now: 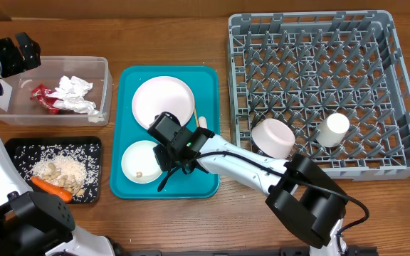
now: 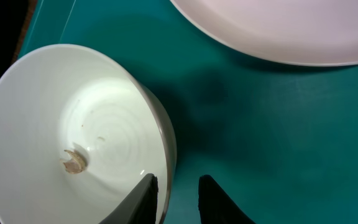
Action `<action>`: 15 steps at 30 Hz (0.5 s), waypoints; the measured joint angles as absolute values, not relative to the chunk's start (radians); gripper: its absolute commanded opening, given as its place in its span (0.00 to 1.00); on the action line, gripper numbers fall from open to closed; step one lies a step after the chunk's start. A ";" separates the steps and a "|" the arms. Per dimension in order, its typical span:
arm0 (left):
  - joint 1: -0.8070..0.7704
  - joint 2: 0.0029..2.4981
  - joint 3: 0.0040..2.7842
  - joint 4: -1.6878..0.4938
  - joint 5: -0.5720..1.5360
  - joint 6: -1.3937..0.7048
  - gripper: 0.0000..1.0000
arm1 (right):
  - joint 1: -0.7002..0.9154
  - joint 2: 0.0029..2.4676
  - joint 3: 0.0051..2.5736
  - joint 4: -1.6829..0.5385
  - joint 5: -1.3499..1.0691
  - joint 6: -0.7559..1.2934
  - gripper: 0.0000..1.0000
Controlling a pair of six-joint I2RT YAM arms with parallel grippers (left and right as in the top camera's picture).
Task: Sort waste into correct bins and load items into the dishwasher rack
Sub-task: 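Lower the right gripper onto the white bowl rim and grasp it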
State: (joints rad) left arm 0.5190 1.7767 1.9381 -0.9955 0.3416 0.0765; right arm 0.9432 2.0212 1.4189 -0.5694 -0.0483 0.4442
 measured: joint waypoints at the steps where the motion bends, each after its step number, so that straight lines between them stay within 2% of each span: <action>1: 0.519 1.777 1.938 -0.995 0.342 0.076 1.00 | 0.944 2.023 1.419 -0.570 -0.048 0.444 0.26; 15: 0.519 1.777 1.938 -0.995 0.342 0.076 1.00 | 0.944 2.056 1.419 -0.561 -0.048 0.444 0.26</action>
